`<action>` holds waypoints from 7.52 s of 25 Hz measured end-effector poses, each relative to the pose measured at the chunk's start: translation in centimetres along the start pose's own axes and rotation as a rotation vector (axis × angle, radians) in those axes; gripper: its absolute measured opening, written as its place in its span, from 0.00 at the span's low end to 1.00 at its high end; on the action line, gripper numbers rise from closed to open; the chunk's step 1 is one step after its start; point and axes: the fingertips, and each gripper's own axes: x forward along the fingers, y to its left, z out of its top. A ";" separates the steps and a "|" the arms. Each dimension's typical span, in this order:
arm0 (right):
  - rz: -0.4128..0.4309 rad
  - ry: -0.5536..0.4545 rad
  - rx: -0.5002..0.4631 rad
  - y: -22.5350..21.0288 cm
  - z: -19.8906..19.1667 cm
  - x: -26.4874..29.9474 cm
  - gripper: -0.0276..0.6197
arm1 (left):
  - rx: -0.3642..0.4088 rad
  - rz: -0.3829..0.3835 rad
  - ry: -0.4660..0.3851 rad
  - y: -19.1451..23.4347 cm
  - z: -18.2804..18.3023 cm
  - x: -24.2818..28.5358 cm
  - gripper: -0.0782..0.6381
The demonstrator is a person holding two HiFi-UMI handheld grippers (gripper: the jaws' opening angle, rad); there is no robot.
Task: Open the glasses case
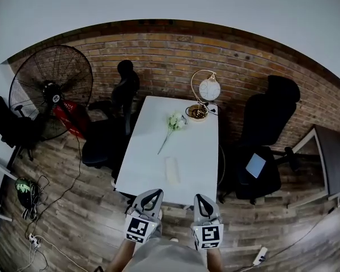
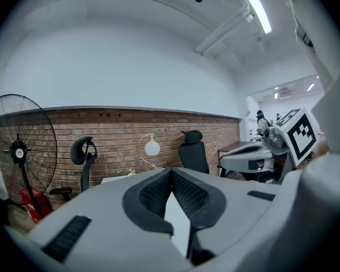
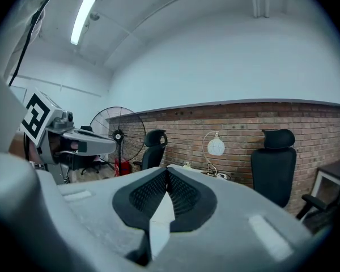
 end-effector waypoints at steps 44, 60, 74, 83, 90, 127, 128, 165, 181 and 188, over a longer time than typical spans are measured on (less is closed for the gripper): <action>-0.222 0.186 0.031 -1.5 0.0 20.9 0.05 | -0.076 -0.230 0.037 17.4 -4.1 14.9 0.12; -0.075 0.373 0.070 -1.2 -9.3 22.1 0.05 | -0.106 -0.180 0.216 15.9 -12.3 17.2 0.12; 0.019 0.464 0.056 -0.8 -14.2 23.6 0.05 | -0.120 -0.158 0.342 15.4 -18.3 18.3 0.12; 0.020 0.504 0.046 -0.2 -16.3 24.3 0.05 | -0.116 -0.192 0.392 15.1 -21.1 18.7 0.12; 0.024 0.547 0.021 0.1 -17.8 24.9 0.06 | -0.112 -0.228 0.426 14.6 -23.1 19.2 0.12; 0.072 0.754 0.116 2.9 -24.7 27.2 0.56 | -0.095 -0.357 0.555 12.5 -29.2 22.0 0.12; 0.071 0.763 0.113 3.0 -24.9 27.3 0.58 | -0.093 -0.359 0.556 12.5 -29.2 22.1 0.12; 0.060 0.786 0.250 2.7 -26.0 26.8 0.56 | -0.071 -0.389 0.626 10.6 -31.3 22.8 0.12; 0.061 0.720 0.280 1.9 -24.4 26.3 0.51 | -0.080 -0.379 0.627 10.7 -31.4 22.9 0.12; 0.052 0.700 0.268 1.3 -24.6 25.9 0.47 | -0.081 -0.376 0.628 10.7 -31.3 22.9 0.12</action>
